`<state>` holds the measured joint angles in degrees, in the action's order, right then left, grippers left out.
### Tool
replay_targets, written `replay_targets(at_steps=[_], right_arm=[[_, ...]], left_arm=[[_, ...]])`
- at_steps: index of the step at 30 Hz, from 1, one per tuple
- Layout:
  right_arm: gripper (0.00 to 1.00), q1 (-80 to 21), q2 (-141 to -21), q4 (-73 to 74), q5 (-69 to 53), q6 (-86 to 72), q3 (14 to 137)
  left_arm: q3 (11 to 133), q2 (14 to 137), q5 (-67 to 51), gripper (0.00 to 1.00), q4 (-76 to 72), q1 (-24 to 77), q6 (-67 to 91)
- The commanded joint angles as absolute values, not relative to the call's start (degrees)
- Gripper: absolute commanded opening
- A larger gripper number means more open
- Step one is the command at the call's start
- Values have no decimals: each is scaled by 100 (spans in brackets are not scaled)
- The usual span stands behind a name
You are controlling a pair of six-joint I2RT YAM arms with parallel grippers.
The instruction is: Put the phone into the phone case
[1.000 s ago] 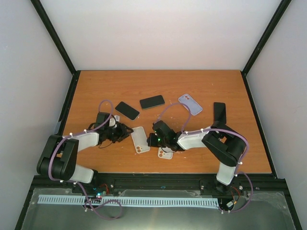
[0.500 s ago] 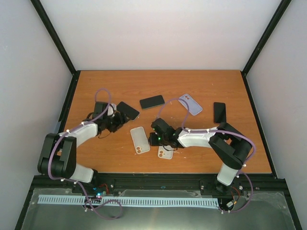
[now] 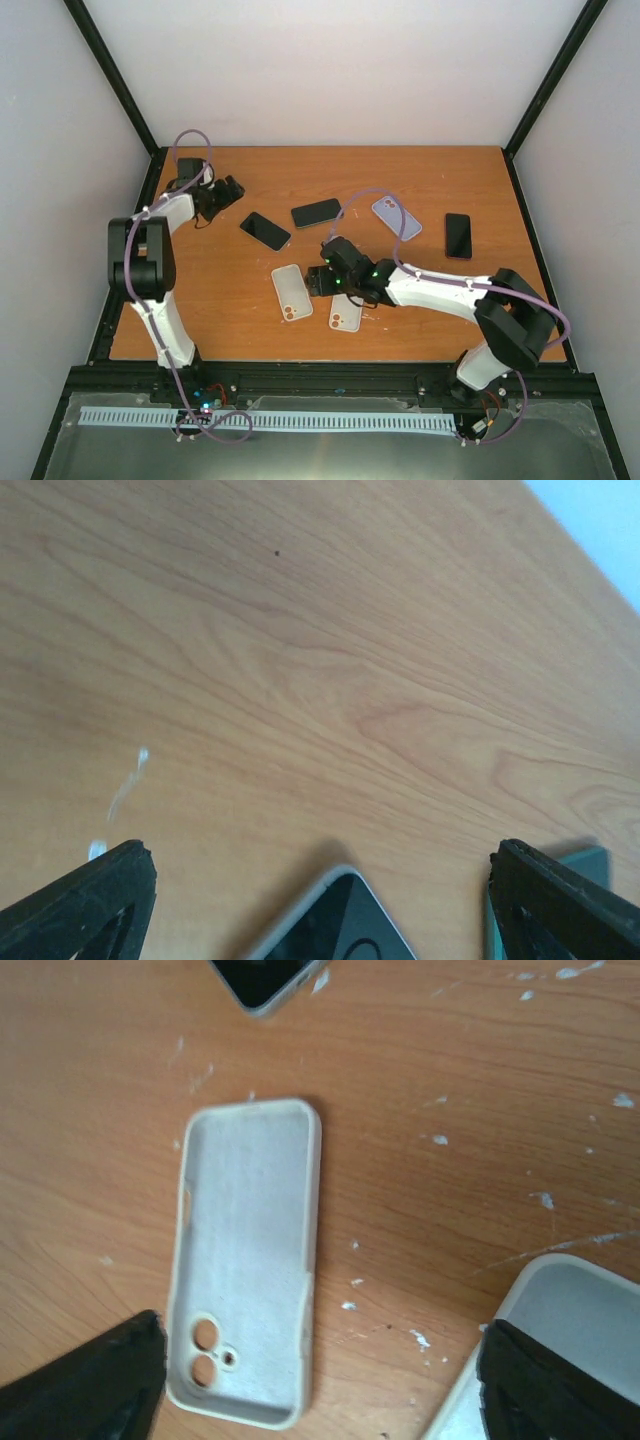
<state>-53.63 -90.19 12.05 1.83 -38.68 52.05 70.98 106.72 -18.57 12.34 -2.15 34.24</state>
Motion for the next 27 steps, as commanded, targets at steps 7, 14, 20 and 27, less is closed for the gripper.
replay_targets(at_steps=[7, 14, 20, 27], right_arm=[[97, -5206, -8299, 1488, 634, -3659, 5075], [97, -5058, -8122, 1504, 657, -3551, 5000], [96, -4957, -8114, 1470, 524, -3487, 5002], [96, -4935, -7962, 1485, 490, -3527, 4888]], left_arm=[[8837, 12179, -2245, 91, 1835, -220, 2405], [8984, 12613, -3267, 88, 1762, -190, 2567], [9006, 12866, -3676, 86, 1953, 1, 2562], [9127, 12867, -3471, 86, 2441, 360, 2296]])
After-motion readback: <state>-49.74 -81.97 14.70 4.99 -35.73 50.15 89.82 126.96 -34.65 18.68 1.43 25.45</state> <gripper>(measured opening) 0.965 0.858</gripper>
